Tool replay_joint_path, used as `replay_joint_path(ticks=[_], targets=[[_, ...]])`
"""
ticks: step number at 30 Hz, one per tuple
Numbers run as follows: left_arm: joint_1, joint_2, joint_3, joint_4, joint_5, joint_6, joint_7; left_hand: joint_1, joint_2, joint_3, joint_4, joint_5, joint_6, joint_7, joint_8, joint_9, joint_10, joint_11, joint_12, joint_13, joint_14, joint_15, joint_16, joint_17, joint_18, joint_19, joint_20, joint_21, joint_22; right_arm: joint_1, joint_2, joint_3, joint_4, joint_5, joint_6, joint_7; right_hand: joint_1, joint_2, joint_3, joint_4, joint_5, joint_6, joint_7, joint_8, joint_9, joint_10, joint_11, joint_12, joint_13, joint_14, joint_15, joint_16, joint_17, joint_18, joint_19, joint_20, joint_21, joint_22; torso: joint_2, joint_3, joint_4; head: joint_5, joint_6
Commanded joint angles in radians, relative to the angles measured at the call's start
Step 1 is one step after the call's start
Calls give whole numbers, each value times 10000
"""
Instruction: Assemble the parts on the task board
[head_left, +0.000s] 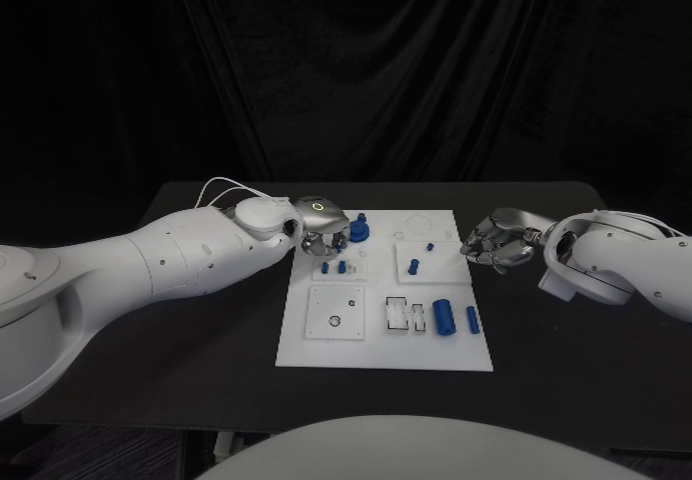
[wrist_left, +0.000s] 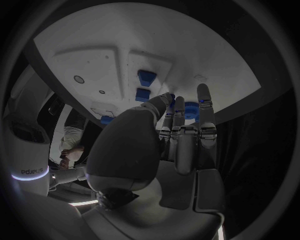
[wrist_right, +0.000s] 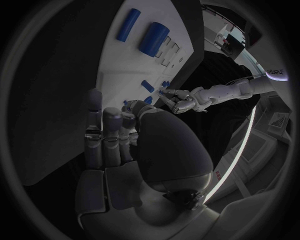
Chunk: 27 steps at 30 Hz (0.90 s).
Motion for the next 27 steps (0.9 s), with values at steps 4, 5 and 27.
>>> replay_joint_path(ticks=[4, 5, 27], targets=[[-53, 1, 1, 21, -13, 267, 12, -269, -193, -140, 109, -952, -1125, -190, -213, -220, -550, 22, -318, -120, 274, 91, -147, 488, 155, -212, 24, -39, -15, -23, -2, 7, 12, -5, 107, -192, -48, -72, 49, -36, 27, 62, 18, 56, -1, -53, -11, -36, -10, -43, -36, -30, -8, 101, 24, -17, -35, -9, -8, 3, 7, 0, 1], [-55, -5, 1, 28, -13, 280, -2, -365, -273, -208, 168, -1107, -1326, -241, -215, -260, -691, 44, -347, -137, 257, 97, -164, 455, 150, -237, 33, -37, -14, -23, -1, 7, 11, -5, 108, -191, -48, -72, 49, -36, 27, 62, 18, 56, -1, -53, -11, -36, -10, -43, -36, -30, -8, 101, 24, -17, -35, -9, -9, 3, 9, 4, 1], [-64, -291, 2, 142, -13, -1293, -313, -576, -249, -811, 407, -1199, -2406, -624, -118, -450, -1515, 269, -88, 157, 220, 208, -192, 387, 144, -287, 113, -26, -8, -21, -129, 7, 111, -5, 93, -198, -57, -72, 60, -53, 26, 62, 18, 56, -3, -65, -10, -55, -31, -48, -35, -66, -37, 100, 32, -18, -57, -14, 5, -5, 49, -62, 1]])
